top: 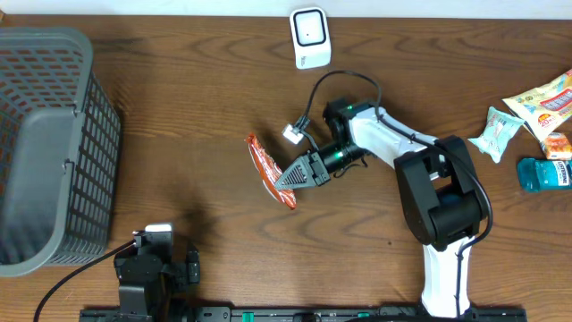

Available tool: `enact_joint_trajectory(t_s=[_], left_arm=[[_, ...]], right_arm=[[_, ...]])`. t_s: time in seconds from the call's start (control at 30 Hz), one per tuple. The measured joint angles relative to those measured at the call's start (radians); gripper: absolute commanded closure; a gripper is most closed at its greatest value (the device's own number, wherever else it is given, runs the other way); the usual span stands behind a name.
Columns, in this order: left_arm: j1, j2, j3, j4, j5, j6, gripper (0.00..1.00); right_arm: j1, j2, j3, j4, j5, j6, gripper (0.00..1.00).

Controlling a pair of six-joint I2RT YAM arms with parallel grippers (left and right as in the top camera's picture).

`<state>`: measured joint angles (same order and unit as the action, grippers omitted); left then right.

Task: Scan the item barcode
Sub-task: 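Lift the red Top bar off the table with the right gripper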

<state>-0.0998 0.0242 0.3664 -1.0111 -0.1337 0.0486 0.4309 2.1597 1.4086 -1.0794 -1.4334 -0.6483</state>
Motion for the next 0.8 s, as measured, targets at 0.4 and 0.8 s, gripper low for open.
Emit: enact_joint_trajectory(t_s=[0.4, 0.8], left_arm=[[0.0, 0.0, 0.0, 0.0, 0.0, 0.0, 0.02], [0.0, 0.0, 0.0, 0.0, 0.0, 0.0, 0.02]], right_arm=[[0.089, 0.0, -0.008, 0.03, -0.079, -0.054, 0.99], [0.107, 0.0, -0.008, 0.037, -0.086, -0.06, 0.99]])
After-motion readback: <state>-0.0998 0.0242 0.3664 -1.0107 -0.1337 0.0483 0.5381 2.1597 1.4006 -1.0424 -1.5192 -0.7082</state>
